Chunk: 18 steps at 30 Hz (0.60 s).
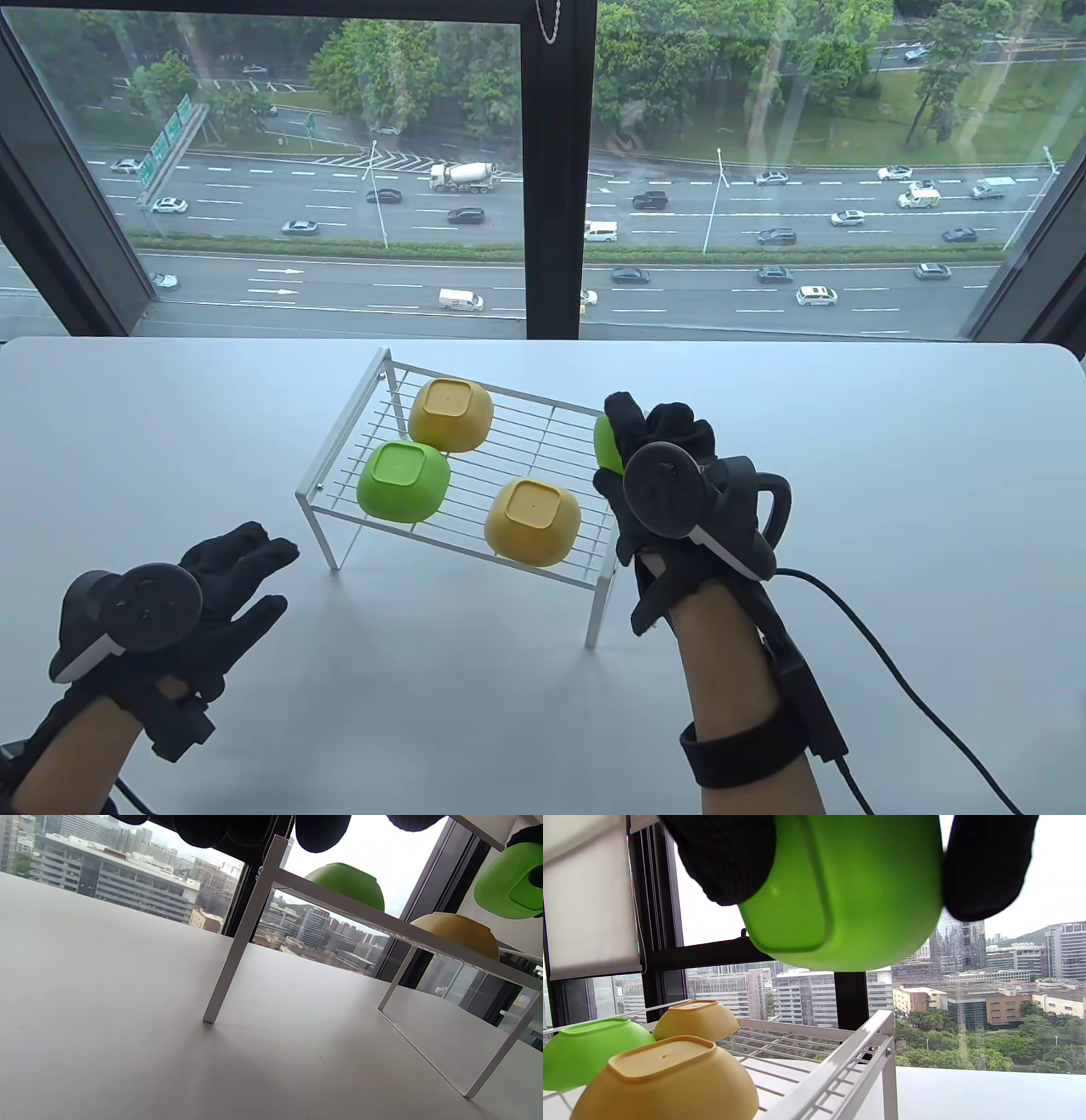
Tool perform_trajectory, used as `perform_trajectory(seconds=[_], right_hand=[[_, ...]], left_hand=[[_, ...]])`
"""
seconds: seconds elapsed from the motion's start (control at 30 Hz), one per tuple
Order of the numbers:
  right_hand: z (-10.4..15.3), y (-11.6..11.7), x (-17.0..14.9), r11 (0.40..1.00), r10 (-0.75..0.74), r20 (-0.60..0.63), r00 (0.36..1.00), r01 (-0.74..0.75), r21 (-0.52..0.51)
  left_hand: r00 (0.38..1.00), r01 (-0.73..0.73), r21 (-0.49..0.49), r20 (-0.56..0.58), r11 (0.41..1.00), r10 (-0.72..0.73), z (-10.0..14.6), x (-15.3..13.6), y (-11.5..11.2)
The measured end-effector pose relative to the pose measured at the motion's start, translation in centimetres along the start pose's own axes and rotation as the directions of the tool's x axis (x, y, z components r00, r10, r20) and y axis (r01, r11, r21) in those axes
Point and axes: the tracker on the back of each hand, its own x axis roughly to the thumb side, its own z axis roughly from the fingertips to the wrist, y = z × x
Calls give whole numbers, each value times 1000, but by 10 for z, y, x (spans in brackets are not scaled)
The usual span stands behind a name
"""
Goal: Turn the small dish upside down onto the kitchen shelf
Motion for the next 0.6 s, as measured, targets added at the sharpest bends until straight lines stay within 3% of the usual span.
perform_trajectory(seconds=[0.3, 0.6], right_hand=[[-15, 11, 4, 998, -58, 32, 998, 57, 17], [-26, 27, 14, 994, -106, 72, 992, 106, 1]], left_hand=[[998, 57, -28, 7, 998, -57, -6, 6, -16], [999, 51, -39, 14, 998, -50, -7, 5, -16]])
